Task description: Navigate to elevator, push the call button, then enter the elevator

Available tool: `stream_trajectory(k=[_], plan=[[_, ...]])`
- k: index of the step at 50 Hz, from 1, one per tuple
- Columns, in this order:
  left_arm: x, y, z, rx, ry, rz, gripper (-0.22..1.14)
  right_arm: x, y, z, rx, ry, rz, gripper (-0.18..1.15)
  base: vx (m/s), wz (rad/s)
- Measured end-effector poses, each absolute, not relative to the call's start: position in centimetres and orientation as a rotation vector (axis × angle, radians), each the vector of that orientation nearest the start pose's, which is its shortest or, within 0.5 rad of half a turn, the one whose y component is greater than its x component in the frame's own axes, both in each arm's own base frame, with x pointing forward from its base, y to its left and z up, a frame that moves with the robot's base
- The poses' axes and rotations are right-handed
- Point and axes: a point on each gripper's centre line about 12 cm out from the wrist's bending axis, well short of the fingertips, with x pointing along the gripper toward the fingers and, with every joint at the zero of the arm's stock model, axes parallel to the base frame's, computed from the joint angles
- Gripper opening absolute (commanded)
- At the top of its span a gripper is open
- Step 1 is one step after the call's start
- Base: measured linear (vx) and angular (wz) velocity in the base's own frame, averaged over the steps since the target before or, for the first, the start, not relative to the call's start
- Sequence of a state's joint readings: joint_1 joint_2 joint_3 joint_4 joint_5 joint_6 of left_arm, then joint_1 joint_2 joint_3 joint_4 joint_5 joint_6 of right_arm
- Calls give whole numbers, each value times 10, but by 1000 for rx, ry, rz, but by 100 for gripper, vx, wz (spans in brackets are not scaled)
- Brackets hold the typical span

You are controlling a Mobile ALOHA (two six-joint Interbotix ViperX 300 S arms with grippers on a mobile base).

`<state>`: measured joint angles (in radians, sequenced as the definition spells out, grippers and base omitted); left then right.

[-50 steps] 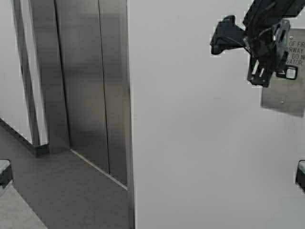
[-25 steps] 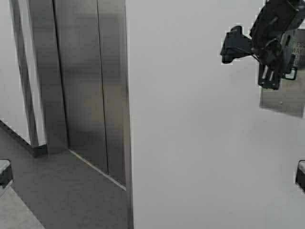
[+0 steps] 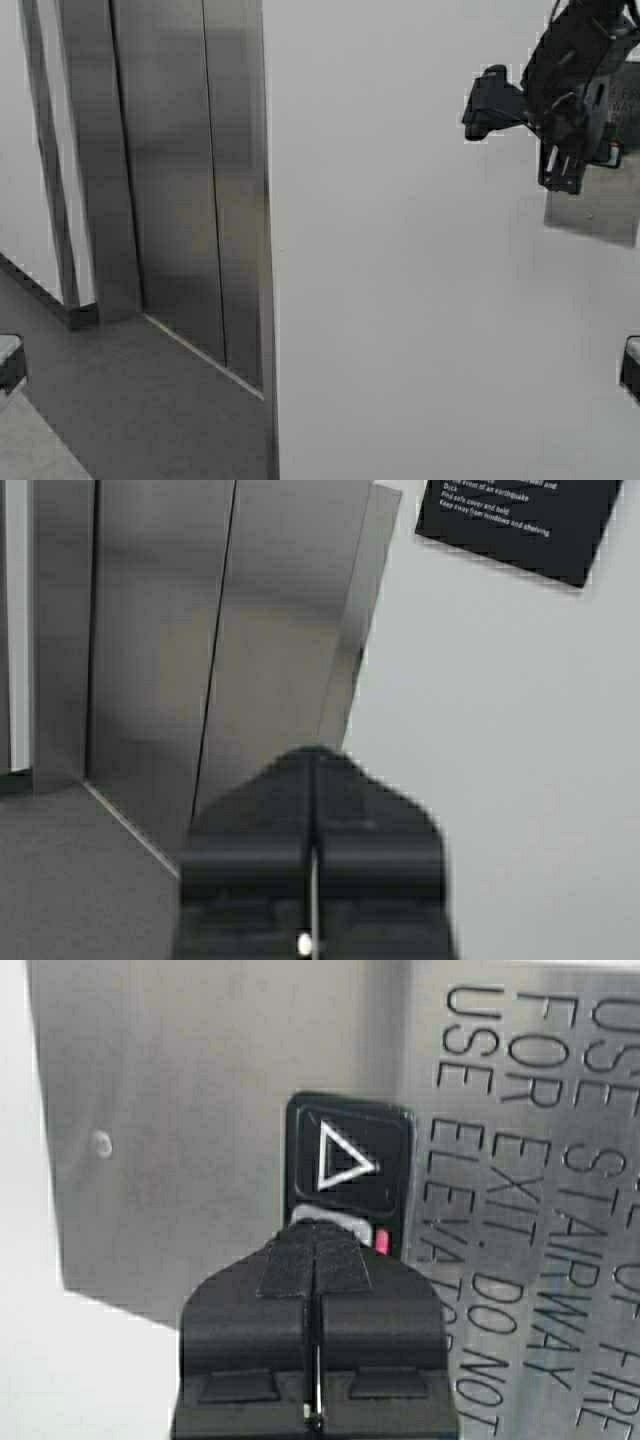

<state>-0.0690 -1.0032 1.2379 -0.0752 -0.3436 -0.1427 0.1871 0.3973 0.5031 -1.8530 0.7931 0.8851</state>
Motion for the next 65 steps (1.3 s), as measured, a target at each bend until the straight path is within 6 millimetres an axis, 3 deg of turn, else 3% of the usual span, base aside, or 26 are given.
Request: stream_trajectory(k=[12,29,44,57,65], plan=[[188,-10,282,-217,-103,-55,2,431,7,98,-1334,810,-175,6,0,0],[188,-10,281,-218,-103,-55,2,384,83,172,-1243,632,-122,6,0,-1],[187,-10,280,-218,-101,-55,2,330,148,238,-862,542,146,6,-1,-2],[187,-10,276,-209,-92,-53,2,297,179,296,-403,365,437,6,0,-1],[187,-10,275,-207,-97,-53,2,286,196,309,-237,260,593,6,0,3]])
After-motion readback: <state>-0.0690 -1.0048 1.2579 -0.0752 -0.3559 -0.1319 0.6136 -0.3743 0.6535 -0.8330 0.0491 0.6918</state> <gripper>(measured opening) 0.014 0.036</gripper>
